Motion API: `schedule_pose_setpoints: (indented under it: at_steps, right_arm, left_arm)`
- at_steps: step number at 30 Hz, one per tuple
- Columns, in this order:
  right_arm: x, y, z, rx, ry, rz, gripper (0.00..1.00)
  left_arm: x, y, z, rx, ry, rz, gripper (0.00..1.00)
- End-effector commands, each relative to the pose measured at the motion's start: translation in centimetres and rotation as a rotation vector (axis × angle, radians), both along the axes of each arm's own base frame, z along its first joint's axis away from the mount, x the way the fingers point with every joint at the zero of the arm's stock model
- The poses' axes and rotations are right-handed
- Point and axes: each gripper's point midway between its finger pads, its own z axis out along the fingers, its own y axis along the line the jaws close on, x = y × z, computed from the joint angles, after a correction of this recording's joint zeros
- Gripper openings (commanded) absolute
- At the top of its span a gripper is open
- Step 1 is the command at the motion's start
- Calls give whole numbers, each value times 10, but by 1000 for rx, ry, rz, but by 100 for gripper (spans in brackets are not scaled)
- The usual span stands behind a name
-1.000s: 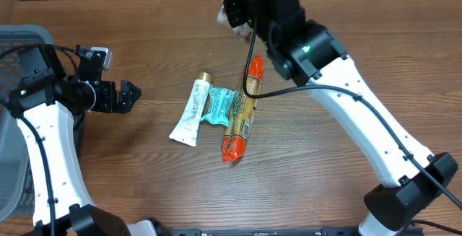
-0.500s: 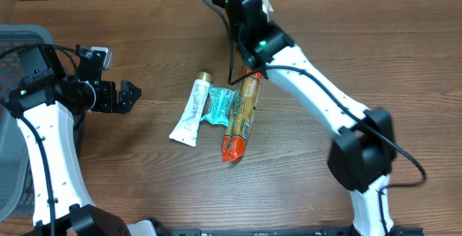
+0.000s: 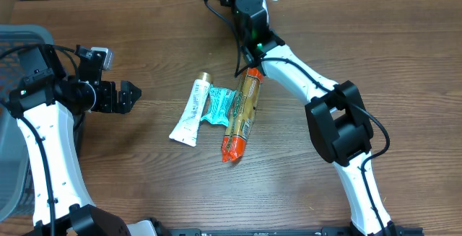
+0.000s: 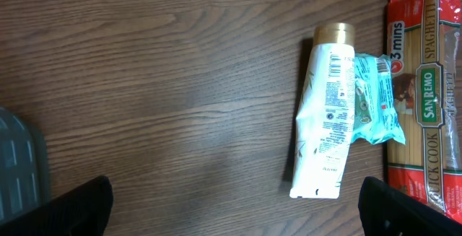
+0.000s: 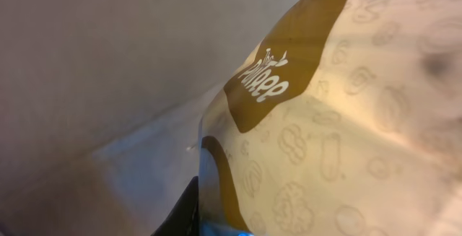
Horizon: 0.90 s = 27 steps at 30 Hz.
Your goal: Scan the item barcode
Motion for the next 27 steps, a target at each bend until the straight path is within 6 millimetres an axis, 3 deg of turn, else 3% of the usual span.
schedule_pose_setpoints:
  at_steps: [1,7,13,22,27]
  right_arm:
    - [-1,15,4,-42,-14,93,4]
    - [0,28,-19,-64,15,157,4]
    - [4,33,-55,-94,76,168,4]
    - [5,41,-81,-104,101,208,4]
    - [5,41,-86,-108,110,208,4]
  left_arm:
    - [2,-4,-1,-6,-5,-27,100]
    - [2,-4,-1,-6,-4,-27,99]
    - [2,-4,-1,-6,-5,-27,99]
    - [2,-4,-1,-6,-4,-27,100]
    - [2,-4,-1,-6,-5,-27,100]
